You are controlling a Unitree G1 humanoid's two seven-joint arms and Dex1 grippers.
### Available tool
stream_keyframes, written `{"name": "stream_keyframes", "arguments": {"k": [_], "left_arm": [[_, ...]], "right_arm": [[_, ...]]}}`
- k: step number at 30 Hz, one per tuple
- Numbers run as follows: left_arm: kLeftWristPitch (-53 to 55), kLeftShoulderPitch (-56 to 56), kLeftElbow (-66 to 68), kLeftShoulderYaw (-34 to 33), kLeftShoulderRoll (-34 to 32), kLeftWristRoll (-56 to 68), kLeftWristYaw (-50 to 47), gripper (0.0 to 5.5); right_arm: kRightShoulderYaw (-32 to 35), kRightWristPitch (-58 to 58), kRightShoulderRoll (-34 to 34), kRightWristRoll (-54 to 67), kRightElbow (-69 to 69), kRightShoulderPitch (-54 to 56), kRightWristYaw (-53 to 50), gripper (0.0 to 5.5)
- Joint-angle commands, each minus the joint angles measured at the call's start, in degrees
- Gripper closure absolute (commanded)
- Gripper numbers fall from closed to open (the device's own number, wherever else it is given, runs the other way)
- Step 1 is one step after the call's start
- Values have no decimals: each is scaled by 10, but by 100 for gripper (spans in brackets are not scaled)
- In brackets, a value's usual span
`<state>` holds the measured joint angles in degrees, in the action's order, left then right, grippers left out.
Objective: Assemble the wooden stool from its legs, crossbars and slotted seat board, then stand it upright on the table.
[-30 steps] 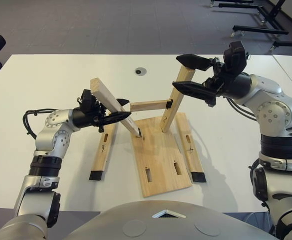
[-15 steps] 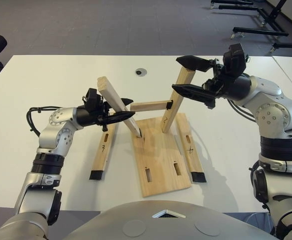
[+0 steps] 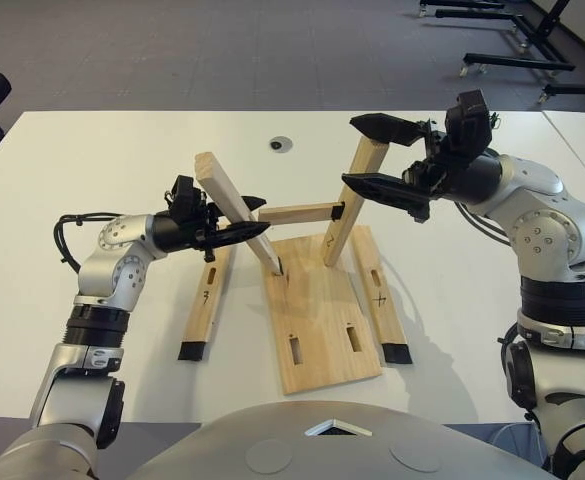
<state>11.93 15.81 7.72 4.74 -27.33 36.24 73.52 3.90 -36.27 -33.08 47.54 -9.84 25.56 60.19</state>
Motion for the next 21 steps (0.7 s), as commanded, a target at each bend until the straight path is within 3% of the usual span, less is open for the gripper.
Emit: {"name": "stream_keyframes", "arguments": {"k": [1, 13, 21], "left_arm": [[33, -12, 29, 26, -1, -41, -14, 346], [49, -6, 14, 52, -8, -57, -11, 346], [44, -3, 72, 14, -9, -41, -16, 346]], "right_arm": [[-22, -27, 0, -4, 1, -18, 1, 12], [-36, -25, -1, -7, -5, -13, 7, 12], [-45, -25, -3, -9, 1, -5, 17, 12]]}}
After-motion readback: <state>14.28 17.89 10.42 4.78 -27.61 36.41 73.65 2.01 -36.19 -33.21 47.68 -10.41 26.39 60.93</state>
